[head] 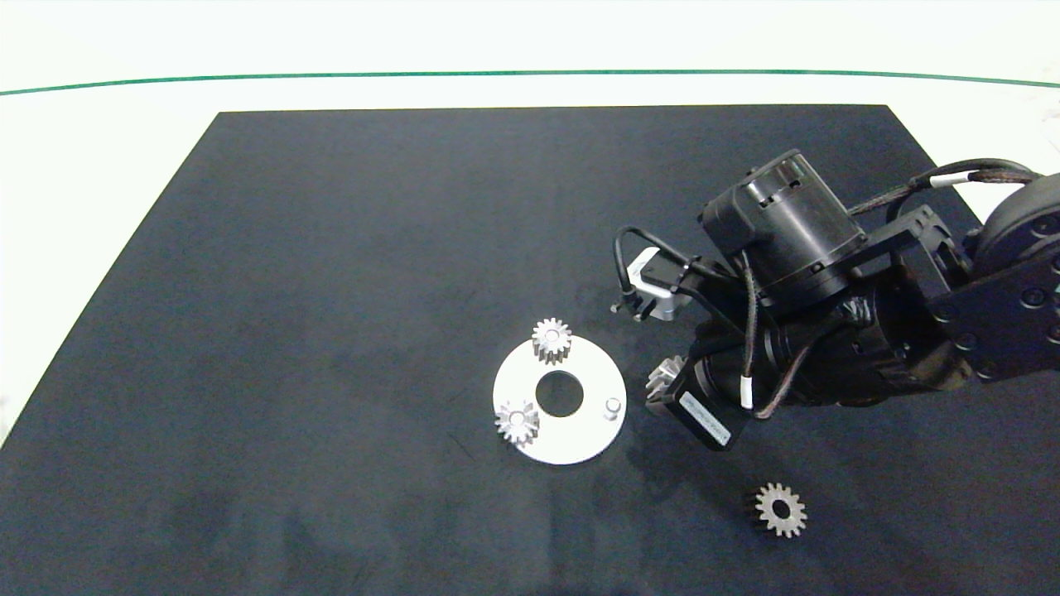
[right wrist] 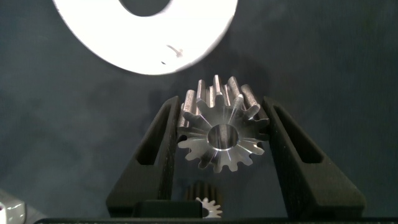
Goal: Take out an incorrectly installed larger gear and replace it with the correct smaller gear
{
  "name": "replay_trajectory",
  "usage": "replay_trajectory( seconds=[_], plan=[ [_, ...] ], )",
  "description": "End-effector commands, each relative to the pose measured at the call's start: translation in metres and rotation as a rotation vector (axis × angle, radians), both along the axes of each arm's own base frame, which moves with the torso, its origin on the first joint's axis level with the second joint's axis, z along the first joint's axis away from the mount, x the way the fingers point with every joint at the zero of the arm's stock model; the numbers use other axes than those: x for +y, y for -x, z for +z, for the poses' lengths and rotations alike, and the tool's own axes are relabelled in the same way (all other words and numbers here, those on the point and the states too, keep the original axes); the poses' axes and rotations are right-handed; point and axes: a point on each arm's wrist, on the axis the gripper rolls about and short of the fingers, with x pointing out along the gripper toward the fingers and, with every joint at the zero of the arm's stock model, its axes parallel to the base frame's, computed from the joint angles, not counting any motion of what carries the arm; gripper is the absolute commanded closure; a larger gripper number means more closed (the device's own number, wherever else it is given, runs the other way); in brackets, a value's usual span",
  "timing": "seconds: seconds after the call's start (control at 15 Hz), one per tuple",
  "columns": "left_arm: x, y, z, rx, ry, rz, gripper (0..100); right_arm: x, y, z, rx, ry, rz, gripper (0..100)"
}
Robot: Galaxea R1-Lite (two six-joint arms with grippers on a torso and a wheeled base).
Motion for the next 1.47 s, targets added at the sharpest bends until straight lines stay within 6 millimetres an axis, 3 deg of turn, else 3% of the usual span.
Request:
replay_trajectory(
  seconds=[0.07,0.4,0.8,0.87,1.13,1.2,1.47],
  plan=[
    [0.000,0.001,0.000,0.002,-0.001,0.001,0,-0.015,-0.009,-0.011,-0.003,-0.015,-0.048,60],
    [0.000,0.001,0.000,0.004,-0.001,0.001,0,-0.035,-0.020,-0.023,0.042,-0.015,-0.101,60],
    [0.000,0.001,0.000,0.004,-0.003,-0.001,0,-0.037,-0.020,-0.026,0.052,-0.012,-0.104,60],
    [0.000,0.001,0.000,0.004,-0.003,-0.001,0,-0.037,-0.020,-0.027,0.056,-0.009,-0.104,0],
    [0.000,0.001,0.000,0.004,-0.003,-0.001,0,-0.039,-0.017,-0.026,0.054,-0.011,-0.101,0],
    [0.000,0.001,0.000,0.004,-0.003,-0.001,0,-0.041,-0.011,-0.019,0.036,-0.031,-0.093,0],
    [0.000,0.001,-0.001,0.006,-0.004,-0.001,0,-0.055,0.037,-0.010,0.012,-0.036,-0.032,0]
  ],
)
